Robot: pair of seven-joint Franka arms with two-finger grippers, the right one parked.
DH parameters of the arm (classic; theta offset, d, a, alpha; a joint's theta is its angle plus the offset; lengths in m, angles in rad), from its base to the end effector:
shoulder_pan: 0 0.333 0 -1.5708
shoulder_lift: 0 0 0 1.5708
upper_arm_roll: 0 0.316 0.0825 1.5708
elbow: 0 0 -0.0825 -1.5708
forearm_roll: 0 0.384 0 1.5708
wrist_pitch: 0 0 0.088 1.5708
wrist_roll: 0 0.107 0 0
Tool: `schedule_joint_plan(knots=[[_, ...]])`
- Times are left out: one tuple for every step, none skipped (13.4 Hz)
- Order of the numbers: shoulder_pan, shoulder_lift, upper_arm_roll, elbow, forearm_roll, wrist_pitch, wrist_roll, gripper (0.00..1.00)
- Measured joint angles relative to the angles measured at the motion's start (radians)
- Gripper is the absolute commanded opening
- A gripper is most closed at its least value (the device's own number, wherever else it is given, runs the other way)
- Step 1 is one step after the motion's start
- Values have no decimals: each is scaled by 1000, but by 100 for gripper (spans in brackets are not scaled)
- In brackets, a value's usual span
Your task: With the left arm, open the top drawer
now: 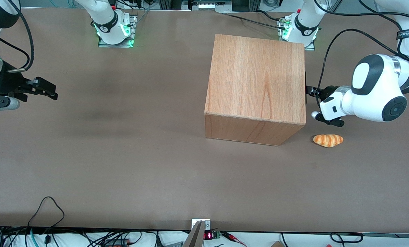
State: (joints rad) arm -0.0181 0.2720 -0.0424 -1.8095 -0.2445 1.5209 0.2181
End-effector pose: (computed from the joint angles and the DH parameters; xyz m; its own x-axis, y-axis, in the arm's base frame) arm 0.5564 -0.0594 0.3654 0.8384 -0.2770 -0.4694 -0.1233 -0.9353 0.3317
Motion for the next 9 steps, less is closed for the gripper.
schedule_joint_plan(knots=[[0, 1, 1, 0, 0, 9, 6, 100], [1, 3, 3, 0, 0, 20, 8, 100], [2, 5, 3, 0, 0, 24, 11, 100], [2, 6, 3, 0, 0, 25, 12, 100], [2, 6, 3, 0, 0, 27, 14, 100], [3, 6, 3, 0, 0, 30, 14, 100], [5, 6, 3, 0, 0, 32, 14, 100], [9, 7, 3, 0, -1, 32, 14, 100], [16, 7, 2, 0, -1, 36, 14, 100]])
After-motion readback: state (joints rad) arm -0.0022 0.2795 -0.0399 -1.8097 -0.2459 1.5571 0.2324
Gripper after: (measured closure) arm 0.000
